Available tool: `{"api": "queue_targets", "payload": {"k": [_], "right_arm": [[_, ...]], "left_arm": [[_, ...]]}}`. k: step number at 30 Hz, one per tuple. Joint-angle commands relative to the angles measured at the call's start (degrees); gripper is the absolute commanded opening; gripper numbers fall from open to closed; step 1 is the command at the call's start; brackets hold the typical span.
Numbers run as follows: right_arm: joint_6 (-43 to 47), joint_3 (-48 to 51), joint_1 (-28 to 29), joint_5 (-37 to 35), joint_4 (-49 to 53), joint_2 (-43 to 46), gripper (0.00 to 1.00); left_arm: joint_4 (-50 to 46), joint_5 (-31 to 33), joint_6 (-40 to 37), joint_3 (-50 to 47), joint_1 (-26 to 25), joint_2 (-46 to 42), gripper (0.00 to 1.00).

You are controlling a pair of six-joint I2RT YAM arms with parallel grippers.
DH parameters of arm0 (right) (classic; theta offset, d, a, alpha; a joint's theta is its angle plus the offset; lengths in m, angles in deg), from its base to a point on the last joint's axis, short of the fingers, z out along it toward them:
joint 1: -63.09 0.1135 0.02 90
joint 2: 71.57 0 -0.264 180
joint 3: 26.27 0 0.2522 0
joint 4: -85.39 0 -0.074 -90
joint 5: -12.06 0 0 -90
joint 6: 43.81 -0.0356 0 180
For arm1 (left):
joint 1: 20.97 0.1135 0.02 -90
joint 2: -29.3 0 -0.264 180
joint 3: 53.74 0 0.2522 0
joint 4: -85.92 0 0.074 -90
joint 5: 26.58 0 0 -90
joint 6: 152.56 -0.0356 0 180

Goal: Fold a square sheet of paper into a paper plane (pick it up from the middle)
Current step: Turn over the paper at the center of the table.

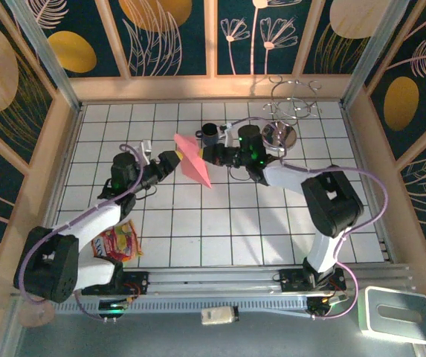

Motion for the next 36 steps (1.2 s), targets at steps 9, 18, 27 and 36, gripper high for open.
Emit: {"api": "queue_targets", "payload": {"k": [9, 18, 27, 36], "right_arm": [[-18.50, 7.04, -0.69, 2.81, -21.03, 5.14, 0.00], [-23.65, 7.81, -0.69, 3.99, -25.13, 4.84, 0.00], [-28.91, 8.70, -0.78, 5.41, -30.68, 3.08, 0.00], [-27.00, 8.82, -1.01, 4.29, -25.85, 4.90, 0.05]], "left_arm": [[14.83, -5.06, 5.11, 0.17, -3.05, 0.76, 0.65], [15.78, -6.53, 4.49, 2.66, -5.02, 5.31, 0.51], [19.63, -9.30, 4.11, 4.34, -5.93, 8.22, 0.37], [18.78, -9.47, 2.90, 4.81, -5.93, 7.40, 0.14]]}}
